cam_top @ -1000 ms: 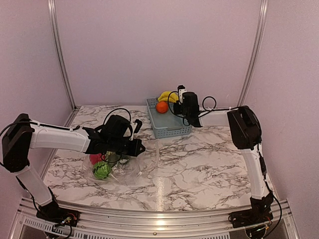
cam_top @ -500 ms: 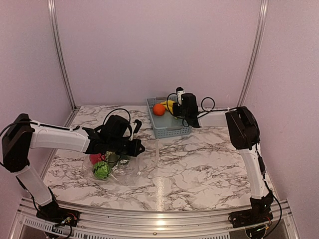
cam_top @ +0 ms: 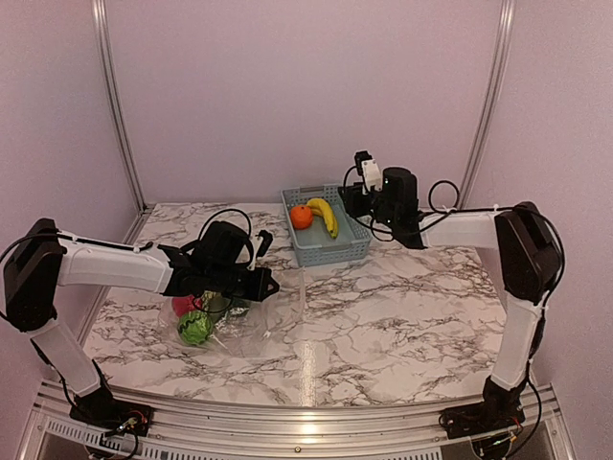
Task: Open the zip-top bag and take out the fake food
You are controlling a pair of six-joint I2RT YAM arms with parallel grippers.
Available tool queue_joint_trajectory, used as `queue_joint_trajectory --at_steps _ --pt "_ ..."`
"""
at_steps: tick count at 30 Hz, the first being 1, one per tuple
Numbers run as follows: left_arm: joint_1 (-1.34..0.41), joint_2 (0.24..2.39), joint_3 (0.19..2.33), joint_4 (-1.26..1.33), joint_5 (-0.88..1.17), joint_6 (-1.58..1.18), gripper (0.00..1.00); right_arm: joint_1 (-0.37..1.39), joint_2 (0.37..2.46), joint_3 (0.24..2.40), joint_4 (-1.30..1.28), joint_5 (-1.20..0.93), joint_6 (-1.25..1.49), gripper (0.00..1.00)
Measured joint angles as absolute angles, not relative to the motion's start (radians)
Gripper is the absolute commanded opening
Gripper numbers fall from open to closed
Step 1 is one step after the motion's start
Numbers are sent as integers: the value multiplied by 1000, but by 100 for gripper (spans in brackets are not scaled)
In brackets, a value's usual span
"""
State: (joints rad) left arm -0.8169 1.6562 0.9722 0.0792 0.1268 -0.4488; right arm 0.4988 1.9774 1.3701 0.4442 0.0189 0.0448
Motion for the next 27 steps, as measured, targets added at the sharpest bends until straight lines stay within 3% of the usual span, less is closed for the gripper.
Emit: queue_joint_trajectory --at_steps 11,27 --pt "-817 1655 972 89 145 -461 0 688 1734 970 607 -197 102 45" --pt "-898 1657 1025 105 168 -444 0 817 1801 781 819 -339 341 26"
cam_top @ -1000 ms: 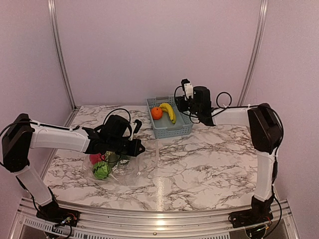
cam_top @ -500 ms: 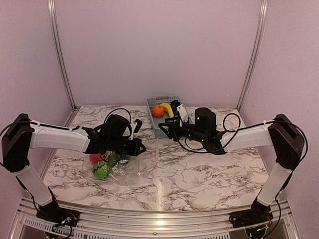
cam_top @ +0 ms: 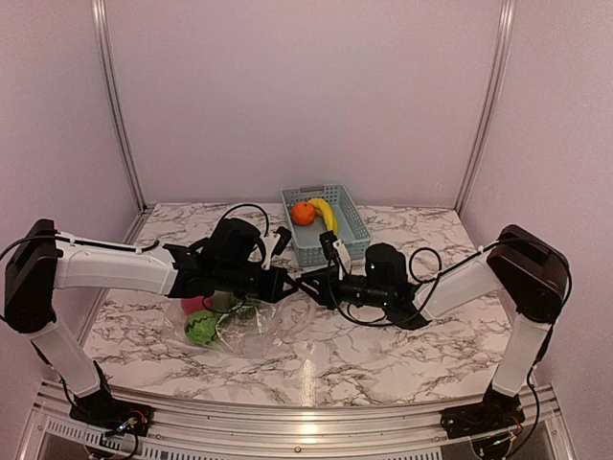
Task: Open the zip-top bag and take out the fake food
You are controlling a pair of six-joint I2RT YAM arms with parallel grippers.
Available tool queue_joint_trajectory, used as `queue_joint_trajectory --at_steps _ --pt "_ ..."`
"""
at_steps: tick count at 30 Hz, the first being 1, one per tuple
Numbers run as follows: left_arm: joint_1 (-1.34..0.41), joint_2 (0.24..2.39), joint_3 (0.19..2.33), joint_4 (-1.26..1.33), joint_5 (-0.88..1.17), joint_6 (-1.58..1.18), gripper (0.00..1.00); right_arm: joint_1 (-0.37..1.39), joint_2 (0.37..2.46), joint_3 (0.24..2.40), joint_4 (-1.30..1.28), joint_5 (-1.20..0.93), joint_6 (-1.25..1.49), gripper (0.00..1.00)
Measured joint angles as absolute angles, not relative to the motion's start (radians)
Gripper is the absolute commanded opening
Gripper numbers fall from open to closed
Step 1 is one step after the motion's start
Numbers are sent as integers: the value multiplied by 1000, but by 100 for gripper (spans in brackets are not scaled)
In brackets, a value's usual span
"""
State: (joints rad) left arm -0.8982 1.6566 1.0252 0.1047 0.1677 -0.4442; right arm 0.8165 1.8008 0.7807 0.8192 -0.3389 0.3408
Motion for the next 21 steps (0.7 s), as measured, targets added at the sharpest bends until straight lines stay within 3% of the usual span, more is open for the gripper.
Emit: queue_joint_trajectory --at_steps 11,19,20,21 --pt "-959 1718 1118 131 186 -446 0 821 1850 667 916 -361 521 26" --pt "-1023 1803 1213 171 230 -457 0 821 1798 571 928 -327 572 42" --pt "-1028 1806 1216 178 236 -457 2 821 1798 568 931 -323 577 43" --pt "-1030 1806 1216 180 239 -458 11 821 1798 563 934 -319 583 44"
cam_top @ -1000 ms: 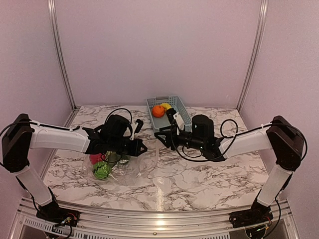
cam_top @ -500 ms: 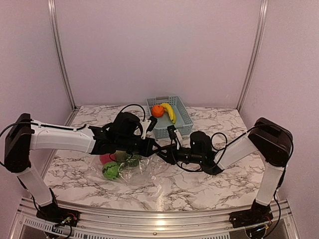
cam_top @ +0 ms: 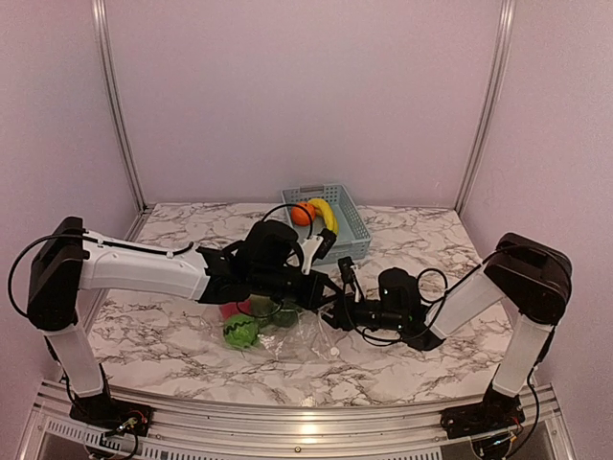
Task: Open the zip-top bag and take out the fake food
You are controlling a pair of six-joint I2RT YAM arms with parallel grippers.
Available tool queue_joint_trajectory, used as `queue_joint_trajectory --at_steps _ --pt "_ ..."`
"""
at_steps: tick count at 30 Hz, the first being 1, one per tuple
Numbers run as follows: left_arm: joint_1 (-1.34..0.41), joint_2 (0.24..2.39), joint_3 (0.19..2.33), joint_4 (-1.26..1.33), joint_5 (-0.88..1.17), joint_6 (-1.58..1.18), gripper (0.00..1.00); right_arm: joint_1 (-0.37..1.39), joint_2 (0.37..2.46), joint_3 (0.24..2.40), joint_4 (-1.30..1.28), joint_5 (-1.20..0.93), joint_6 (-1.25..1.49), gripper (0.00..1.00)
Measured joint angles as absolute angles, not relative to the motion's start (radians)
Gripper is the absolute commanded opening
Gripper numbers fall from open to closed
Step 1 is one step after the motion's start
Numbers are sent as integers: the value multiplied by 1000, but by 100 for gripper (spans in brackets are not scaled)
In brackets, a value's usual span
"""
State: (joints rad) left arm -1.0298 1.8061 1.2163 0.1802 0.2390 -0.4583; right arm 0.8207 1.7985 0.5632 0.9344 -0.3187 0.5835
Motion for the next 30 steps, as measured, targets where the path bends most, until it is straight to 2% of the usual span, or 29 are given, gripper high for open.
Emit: queue_joint_trajectory --at_steps 2,4,7,10,17,21,25,30 --pt "-1032 1806 1215 186 247 -463 30 821 1799 557 946 -309 598 47" --pt "-1026 1796 1201 199 253 -469 42 821 1805 553 962 -307 609 49" --pt "-1000 1742 1130 211 256 -488 55 820 1828 544 1000 -304 632 52" --pt "-938 1656 1041 202 248 -503 63 818 1852 533 1028 -305 649 56" --pt "-812 1504 968 80 134 -509 66 815 1891 533 1061 -307 666 63" --pt "-740 1468 944 -16 49 -508 69 815 1913 536 1068 -310 677 72" --pt "-649 1477 917 -96 -20 -504 69 815 1935 540 1076 -317 683 76" --pt "-619 1554 917 -127 -55 -486 68 815 1945 547 1077 -331 684 78"
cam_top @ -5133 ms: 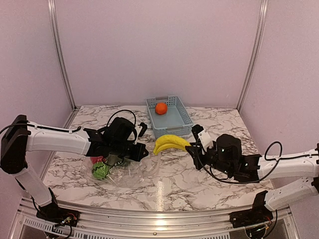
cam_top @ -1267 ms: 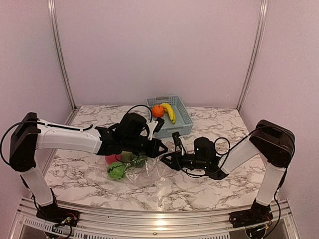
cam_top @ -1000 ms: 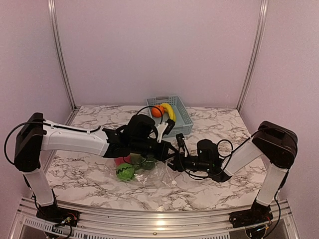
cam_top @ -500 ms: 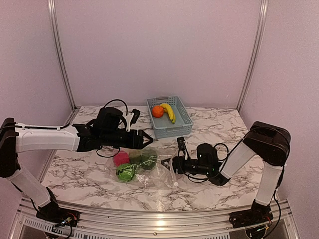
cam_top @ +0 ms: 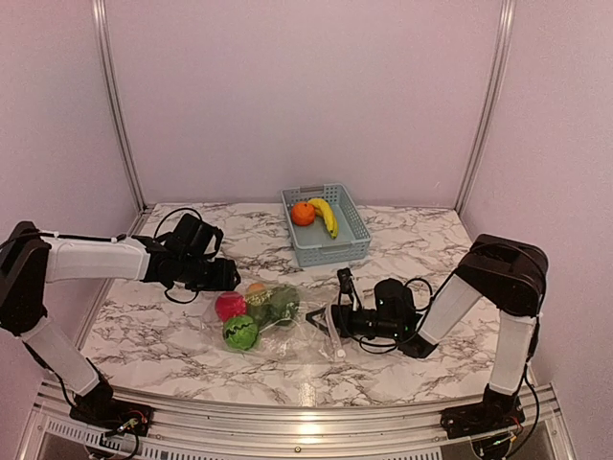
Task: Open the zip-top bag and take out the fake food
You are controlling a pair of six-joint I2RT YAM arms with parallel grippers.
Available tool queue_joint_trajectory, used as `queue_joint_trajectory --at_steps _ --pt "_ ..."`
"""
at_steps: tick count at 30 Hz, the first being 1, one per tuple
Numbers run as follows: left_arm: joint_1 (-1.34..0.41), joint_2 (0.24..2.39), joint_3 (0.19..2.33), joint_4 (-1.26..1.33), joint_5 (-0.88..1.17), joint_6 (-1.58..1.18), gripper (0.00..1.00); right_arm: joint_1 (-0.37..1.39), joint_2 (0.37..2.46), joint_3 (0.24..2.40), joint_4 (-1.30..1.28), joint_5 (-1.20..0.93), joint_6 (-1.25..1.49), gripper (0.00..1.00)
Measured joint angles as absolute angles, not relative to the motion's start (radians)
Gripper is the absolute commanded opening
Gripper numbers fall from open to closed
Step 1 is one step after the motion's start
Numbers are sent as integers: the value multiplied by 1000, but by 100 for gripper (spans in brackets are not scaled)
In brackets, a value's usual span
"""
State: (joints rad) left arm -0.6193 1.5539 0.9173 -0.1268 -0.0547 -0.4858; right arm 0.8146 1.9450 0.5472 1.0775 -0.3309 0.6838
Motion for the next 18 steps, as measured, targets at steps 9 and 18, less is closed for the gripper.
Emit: queue_joint_trajectory --at_steps 9,18 --pt "-620 1704 950 -96 27 -460 40 811 1979 590 1078 -341 678 84" --pt "-670 1782 962 -14 127 -442 16 808 2031 668 1079 -355 656 89"
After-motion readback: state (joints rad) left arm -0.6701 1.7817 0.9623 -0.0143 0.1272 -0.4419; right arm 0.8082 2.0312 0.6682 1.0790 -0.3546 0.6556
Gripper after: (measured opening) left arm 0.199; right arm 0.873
